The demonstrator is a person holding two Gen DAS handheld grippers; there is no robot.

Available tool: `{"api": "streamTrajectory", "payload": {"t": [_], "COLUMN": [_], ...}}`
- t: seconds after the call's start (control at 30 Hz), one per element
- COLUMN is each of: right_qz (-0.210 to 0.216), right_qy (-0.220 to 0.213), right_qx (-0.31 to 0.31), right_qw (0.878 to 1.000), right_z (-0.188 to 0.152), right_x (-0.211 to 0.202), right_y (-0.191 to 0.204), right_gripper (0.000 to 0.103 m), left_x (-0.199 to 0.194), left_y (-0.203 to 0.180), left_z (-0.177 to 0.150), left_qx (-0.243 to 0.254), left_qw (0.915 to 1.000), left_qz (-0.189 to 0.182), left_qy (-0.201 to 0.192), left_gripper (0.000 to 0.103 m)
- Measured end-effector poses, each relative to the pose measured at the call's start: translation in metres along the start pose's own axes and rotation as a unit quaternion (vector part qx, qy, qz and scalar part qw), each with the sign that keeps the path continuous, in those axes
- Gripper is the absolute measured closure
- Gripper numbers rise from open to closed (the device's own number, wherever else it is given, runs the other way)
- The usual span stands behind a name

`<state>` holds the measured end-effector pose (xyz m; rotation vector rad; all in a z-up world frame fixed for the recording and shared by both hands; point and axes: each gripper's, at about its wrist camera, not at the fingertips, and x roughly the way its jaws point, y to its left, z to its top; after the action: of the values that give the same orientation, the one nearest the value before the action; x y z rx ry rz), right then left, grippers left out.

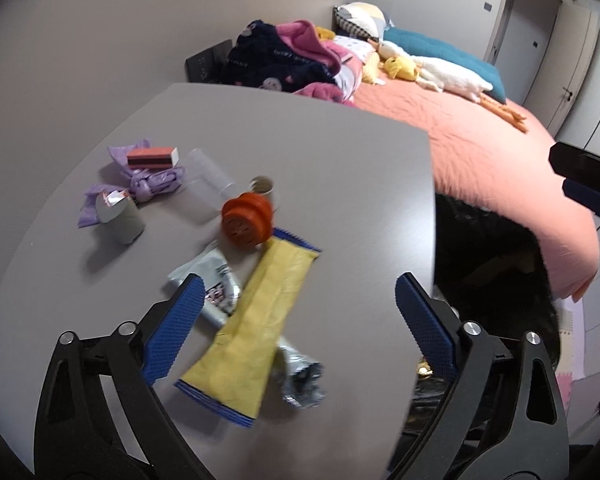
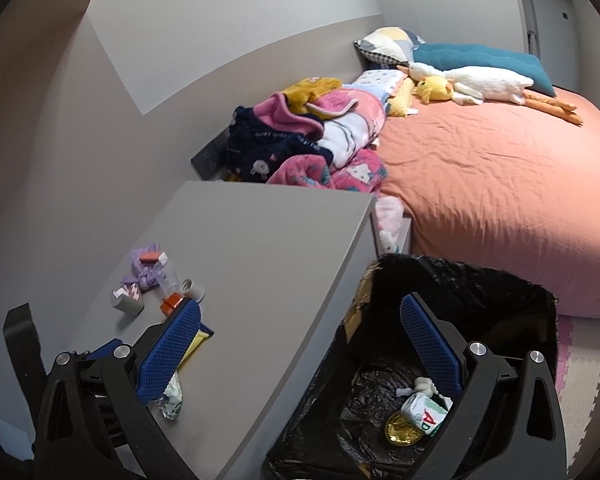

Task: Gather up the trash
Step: 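Return the left tool to the desk and grasp the yellow wrapper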

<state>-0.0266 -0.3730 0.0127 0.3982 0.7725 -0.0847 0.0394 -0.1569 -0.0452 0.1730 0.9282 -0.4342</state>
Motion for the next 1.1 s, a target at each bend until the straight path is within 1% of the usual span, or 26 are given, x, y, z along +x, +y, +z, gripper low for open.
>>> {"api": "streamTrajectory", "payload": {"t": [0.2, 0.27, 0.33, 0.4, 0.5, 0.57, 0.63, 0.83, 1.1], "right_qz": [0.004, 0.004, 0.006, 0.007, 0.006, 0.005, 0.005, 0.009, 0.029], "right_qy": [0.012, 0.016, 0.021, 0.026, 0.033, 0.036, 0.041, 0.056, 0.076], "right_qx": [-0.008, -0.013, -0.015, -0.017, -0.022, -0.026, -0.029, -0.038, -0.062], "right_qw": [1.000, 1.000, 1.000, 0.999, 0.999, 0.999, 0.999, 0.998, 0.995], "right_z": [-0.007, -0.009, -0.011, -0.011, -0.013, -0.014, -0.015, -0.020, -0.026], "right_x": [0.011, 0.015, 0.019, 0.022, 0.027, 0.030, 0.033, 0.043, 0.058], "right_y": [0.015, 0.020, 0.024, 0.027, 0.030, 0.033, 0.035, 0.044, 0.065], "right_gripper": [0.003, 0.003, 0.003, 0.003, 0.003, 0.003, 0.003, 0.003, 0.003], "left_x": [0.016, 0.021, 0.026, 0.031, 0.040, 0.043, 0.043, 0.036, 0.017], "left_y": [0.013, 0.015, 0.016, 0.016, 0.019, 0.020, 0.022, 0.032, 0.046], "left_z": [-0.003, -0.004, -0.004, -0.005, -0.007, -0.009, -0.011, -0.012, -0.017], "left_qx": [-0.009, -0.005, 0.002, 0.006, 0.004, 0.002, -0.001, -0.026, -0.042], "left_qw": [0.9997, 0.9996, 0.9995, 0.9992, 0.9987, 0.9986, 0.9987, 0.9986, 0.9986], "left_qz": [0.003, 0.001, 0.008, 0.009, 0.005, -0.001, -0.009, -0.030, -0.028], "left_qy": [0.021, 0.028, 0.032, 0.038, 0.051, 0.053, 0.051, 0.036, 0.019], "left_gripper": [0.022, 0.028, 0.029, 0.034, 0.045, 0.054, 0.060, 0.074, 0.077]}}
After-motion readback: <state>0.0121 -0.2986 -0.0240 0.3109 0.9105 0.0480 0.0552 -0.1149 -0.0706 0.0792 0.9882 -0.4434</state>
